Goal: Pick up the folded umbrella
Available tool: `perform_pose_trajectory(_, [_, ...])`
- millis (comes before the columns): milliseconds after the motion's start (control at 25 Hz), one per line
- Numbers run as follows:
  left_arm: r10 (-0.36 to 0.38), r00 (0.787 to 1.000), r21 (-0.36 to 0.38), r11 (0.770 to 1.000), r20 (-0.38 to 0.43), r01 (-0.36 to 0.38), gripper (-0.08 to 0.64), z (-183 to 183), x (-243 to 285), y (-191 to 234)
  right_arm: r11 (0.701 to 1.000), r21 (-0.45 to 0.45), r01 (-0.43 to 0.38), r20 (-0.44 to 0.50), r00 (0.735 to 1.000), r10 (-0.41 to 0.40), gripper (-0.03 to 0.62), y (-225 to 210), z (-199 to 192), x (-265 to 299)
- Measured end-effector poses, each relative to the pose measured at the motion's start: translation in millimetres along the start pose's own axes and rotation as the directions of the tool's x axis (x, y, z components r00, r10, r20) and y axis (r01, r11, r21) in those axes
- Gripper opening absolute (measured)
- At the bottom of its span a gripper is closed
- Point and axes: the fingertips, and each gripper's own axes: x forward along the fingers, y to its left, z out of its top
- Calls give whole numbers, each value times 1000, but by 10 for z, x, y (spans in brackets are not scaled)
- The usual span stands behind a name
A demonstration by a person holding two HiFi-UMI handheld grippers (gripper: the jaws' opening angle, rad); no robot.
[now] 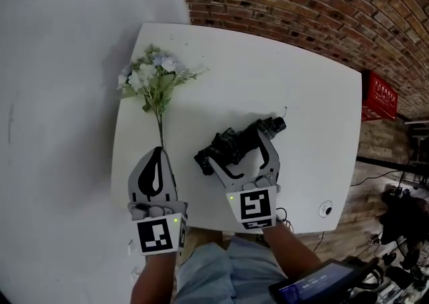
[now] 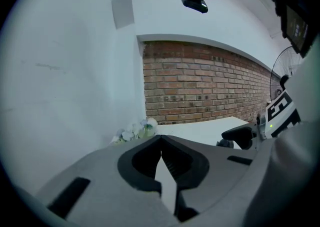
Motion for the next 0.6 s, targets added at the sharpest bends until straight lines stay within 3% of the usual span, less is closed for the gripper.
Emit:
perform_pose_trajectory(280, [16, 1000, -2, 1000, -18, -16, 6, -82, -4, 99, 999, 11, 35, -48, 998, -35, 499, 19, -127, 112])
perform_pose_trajectory(600, [8, 1000, 0, 1000, -15, -8, 6, -75, 6, 77, 1000, -3, 7, -78, 997, -8, 502, 46, -214, 100])
